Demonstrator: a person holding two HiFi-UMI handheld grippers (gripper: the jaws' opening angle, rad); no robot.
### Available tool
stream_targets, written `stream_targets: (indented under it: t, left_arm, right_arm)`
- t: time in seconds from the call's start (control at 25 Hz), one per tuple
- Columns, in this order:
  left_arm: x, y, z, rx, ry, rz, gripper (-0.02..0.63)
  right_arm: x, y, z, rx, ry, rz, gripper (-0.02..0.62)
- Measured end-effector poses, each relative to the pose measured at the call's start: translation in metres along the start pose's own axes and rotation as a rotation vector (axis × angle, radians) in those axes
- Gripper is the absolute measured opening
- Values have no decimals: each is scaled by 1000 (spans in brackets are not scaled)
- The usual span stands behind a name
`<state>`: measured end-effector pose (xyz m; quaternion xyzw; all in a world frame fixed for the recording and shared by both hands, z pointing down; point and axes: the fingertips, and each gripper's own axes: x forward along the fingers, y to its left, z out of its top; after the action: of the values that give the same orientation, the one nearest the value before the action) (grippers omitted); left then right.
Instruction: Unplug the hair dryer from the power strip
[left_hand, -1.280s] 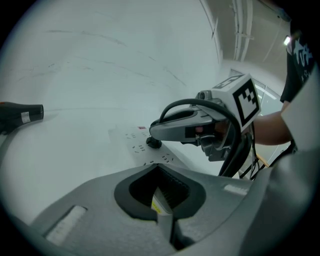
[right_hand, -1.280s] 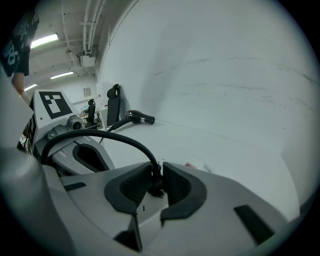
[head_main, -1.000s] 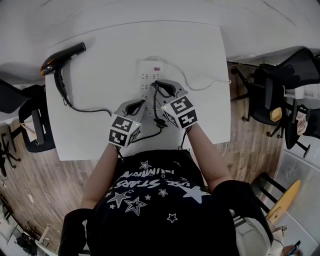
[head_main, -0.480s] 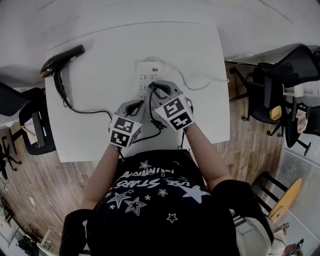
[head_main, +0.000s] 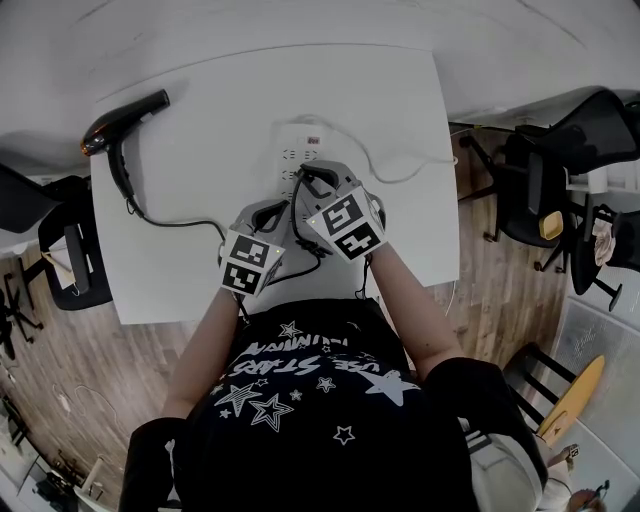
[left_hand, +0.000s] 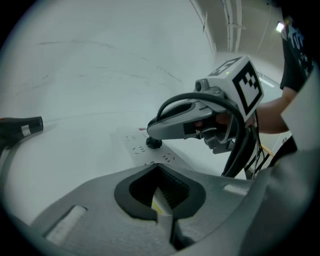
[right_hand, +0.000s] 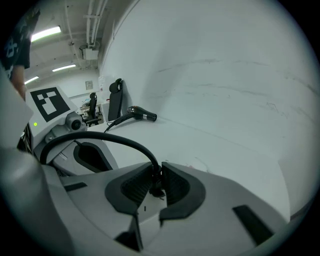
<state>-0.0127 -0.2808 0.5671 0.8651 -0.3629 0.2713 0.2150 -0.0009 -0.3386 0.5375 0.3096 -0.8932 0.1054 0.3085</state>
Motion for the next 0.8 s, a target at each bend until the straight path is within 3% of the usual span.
stream_targets:
  t: [0.08,0.24,0.4,0.8]
  left_arm:
    - [1,-1,0,-1,-1,5,6]
    - [1,-1,0,-7,-3,11,6]
    - [2,-1,0,-28,-4,-4,6]
    - [0,-1,-1,-23,-8,7,6]
  right_arm:
    - [-1,3,3,-14,-15,12,64]
    - [-6,22,22,62,-80,113,61]
    - [-5,26,27,-11,-63,98,61]
    - [-27,7,26,17,-81,34,63]
